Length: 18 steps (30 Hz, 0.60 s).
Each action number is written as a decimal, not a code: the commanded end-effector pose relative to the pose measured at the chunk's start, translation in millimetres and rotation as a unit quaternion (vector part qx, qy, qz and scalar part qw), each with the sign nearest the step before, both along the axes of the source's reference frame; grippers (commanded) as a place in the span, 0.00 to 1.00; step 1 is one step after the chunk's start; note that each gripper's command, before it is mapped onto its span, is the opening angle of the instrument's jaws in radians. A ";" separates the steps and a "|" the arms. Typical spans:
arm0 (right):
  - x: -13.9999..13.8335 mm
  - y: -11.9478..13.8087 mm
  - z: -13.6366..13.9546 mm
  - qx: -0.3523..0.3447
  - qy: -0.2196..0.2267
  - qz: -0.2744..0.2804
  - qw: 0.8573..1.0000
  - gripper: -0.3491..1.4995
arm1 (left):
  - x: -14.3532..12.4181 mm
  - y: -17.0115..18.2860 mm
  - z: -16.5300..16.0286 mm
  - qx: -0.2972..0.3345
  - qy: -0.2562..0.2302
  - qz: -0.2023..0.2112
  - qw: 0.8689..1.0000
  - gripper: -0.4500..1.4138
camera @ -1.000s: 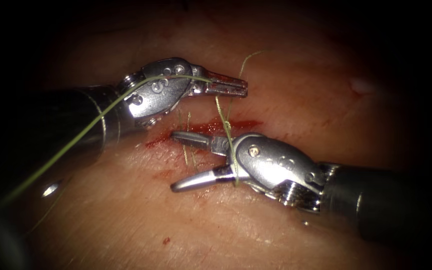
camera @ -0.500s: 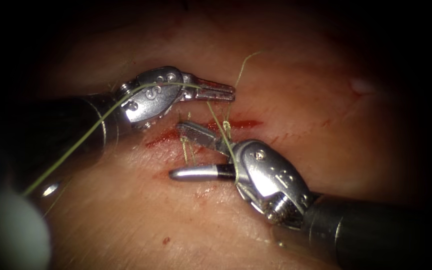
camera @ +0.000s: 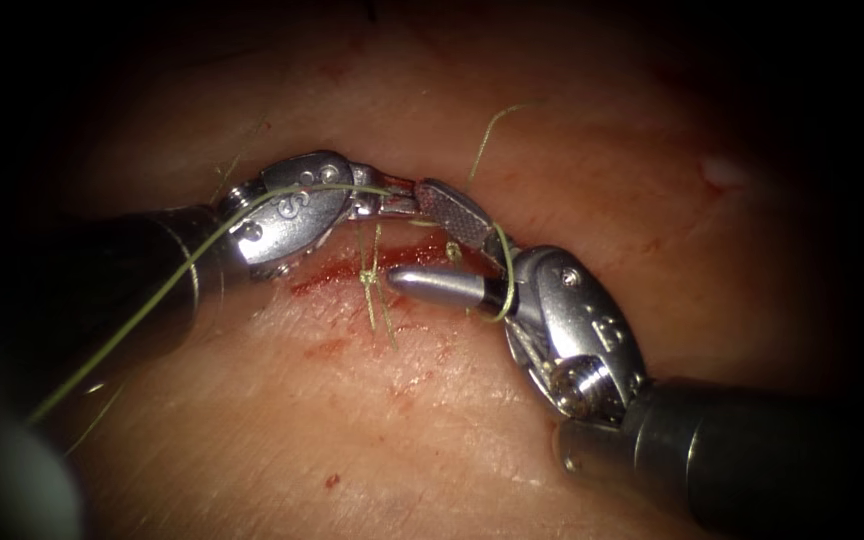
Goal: Wound Closure
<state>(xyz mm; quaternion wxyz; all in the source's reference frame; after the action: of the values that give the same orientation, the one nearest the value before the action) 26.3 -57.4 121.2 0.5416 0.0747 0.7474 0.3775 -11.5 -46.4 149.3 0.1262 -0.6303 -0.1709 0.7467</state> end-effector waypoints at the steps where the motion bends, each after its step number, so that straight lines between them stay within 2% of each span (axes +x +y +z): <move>1: 0.3 0.3 0.9 0.017 -0.001 0.018 1.000 0.65 | -0.4 0.3 0.8 -0.002 0.001 -0.002 1.000 0.00; 7: -1.1 0.7 2.3 0.082 0.005 0.080 0.993 0.62 | -0.6 -0.1 1.1 -0.004 0.005 -0.009 1.000 0.00; 15: -1.6 0.9 3.2 0.147 -0.051 0.127 0.980 0.62 | -2.1 -0.4 2.1 -0.010 0.017 -0.012 1.000 0.00; 18: -1.7 1.0 3.5 0.179 -0.069 0.146 0.970 0.62 | -2.8 -0.4 2.4 -0.012 0.031 -0.011 0.999 0.00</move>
<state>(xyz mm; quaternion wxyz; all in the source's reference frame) 24.1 -56.6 124.2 0.5110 0.0346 0.6247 0.5894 -14.1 -47.1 151.0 0.1328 -0.6104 -0.1514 0.7661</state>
